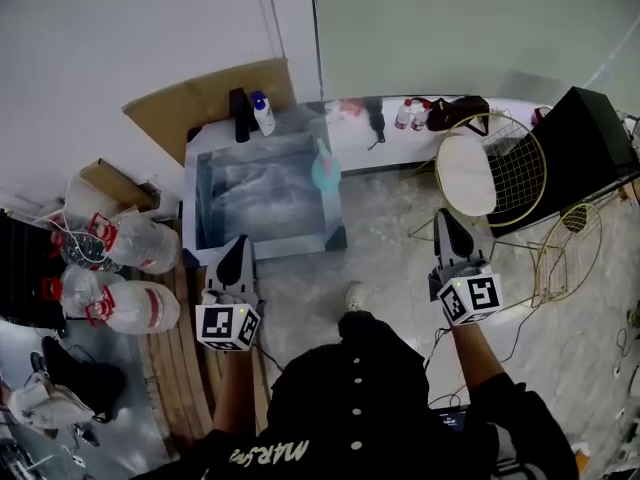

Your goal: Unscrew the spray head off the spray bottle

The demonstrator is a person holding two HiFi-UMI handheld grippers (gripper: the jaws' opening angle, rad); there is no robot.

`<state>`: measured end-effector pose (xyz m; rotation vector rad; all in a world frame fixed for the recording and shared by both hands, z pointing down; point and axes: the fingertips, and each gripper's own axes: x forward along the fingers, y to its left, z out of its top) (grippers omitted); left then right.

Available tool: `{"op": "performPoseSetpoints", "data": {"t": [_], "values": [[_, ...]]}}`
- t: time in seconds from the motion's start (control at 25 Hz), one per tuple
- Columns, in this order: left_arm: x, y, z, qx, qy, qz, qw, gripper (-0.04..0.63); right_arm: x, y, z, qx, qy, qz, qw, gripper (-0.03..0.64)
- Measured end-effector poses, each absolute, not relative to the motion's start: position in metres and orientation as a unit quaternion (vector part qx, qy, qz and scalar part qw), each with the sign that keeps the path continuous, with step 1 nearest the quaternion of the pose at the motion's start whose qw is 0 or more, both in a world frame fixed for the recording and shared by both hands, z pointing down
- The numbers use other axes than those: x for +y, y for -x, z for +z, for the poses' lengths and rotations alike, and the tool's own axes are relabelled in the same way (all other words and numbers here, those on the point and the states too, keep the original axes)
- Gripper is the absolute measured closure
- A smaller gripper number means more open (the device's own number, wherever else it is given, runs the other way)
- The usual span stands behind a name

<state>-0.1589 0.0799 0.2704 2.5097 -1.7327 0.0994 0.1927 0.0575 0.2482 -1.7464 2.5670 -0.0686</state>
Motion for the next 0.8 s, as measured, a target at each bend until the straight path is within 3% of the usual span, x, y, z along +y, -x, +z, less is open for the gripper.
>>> {"op": "performPoseSetpoints", "data": {"t": [0.8], "values": [[-0.04,0.126,0.312,-0.507,-0.855,0.099,0.047,0.572,-0.08,-0.151,0.28,0.879,0.473,-0.04,-0.04,0.606]]}}
